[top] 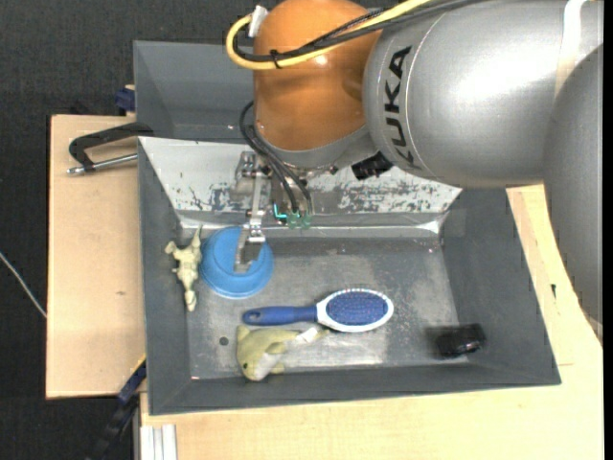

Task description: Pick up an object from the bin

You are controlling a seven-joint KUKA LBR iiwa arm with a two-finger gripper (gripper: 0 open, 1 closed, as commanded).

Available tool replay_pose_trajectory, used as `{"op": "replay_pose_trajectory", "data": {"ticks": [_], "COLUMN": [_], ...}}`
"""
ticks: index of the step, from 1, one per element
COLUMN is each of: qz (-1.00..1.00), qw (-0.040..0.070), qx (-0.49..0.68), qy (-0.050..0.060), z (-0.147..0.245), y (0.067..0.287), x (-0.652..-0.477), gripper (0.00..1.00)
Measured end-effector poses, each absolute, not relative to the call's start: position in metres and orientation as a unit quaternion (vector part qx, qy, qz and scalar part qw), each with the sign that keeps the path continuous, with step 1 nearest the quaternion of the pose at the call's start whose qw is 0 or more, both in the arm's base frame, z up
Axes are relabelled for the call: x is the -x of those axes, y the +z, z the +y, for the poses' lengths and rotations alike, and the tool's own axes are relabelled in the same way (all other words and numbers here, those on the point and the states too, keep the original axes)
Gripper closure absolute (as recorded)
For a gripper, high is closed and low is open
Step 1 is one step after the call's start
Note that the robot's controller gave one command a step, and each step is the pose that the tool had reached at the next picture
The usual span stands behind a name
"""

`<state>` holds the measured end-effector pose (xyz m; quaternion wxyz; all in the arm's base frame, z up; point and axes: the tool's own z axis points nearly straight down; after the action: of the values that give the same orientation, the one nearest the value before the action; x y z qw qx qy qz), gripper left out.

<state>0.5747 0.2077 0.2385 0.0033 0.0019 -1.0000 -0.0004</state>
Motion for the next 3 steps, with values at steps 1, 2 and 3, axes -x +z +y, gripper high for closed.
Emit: {"op": "replay_pose_trajectory", "data": {"ticks": [1, 2, 3], "qz": [-0.999, -0.996, -0.991], "qw": [-0.014, -0.022, -0.023], "qx": [0.033, 0.092, 0.135], "qy": [-0.006, -0.01, -0.011], "z": [0.193, 0.179, 0.183], "y": [0.1, 0.093, 0.092], "x": [-0.516, -0.539, -0.538], "gripper": [0.0, 0.0, 0.0]}}
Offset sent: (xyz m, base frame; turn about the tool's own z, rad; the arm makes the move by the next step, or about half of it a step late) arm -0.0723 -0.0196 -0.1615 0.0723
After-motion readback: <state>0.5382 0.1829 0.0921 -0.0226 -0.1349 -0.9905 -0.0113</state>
